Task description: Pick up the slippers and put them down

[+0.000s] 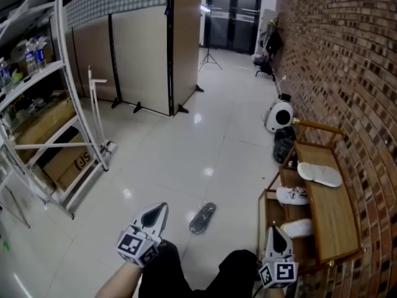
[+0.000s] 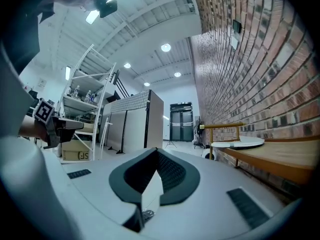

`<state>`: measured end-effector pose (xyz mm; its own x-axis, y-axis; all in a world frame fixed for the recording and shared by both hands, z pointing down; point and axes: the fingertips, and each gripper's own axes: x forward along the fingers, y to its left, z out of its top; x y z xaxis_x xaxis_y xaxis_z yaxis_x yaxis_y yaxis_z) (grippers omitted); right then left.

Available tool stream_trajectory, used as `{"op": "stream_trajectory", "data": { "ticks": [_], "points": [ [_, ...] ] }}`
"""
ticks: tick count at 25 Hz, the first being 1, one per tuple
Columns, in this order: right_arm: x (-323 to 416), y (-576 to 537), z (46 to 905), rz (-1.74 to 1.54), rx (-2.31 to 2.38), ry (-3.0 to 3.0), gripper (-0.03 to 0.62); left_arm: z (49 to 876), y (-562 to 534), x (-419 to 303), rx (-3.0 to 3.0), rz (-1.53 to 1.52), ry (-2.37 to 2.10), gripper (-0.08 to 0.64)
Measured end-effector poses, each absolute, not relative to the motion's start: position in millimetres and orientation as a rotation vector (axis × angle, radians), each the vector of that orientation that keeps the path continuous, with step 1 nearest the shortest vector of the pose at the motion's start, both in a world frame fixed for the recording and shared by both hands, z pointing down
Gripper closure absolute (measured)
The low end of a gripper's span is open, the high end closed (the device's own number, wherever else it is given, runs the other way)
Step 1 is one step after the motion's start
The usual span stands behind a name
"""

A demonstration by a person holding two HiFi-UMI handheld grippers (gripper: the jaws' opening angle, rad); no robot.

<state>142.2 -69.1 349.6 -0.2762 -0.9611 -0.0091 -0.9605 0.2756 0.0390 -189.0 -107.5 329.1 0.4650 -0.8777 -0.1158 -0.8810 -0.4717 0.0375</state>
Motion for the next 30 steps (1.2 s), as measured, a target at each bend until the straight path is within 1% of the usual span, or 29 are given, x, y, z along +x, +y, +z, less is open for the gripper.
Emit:
{"op": "stream_trajectory", "data": {
  "ticks": [12,23,30],
  "points": [
    [150.0,-104.1,335.8,-0.089,1.935,-2.481,0.583,326.2,-152.5,-184.6,-2.698,0.218,1.585,0.560],
    [182.2,-104.8,320.7,-0.110,2.073,-2.409,0.583,306.7,-187.4,-135.1,-2.768,0.252,1.442,0.560],
    [186.8,-96.9,322.5,-0.118,2.113,-2.369,0.583,309.0,-195.7,-113.3,-2.825,0.254,1.367,0.560]
  ]
}}
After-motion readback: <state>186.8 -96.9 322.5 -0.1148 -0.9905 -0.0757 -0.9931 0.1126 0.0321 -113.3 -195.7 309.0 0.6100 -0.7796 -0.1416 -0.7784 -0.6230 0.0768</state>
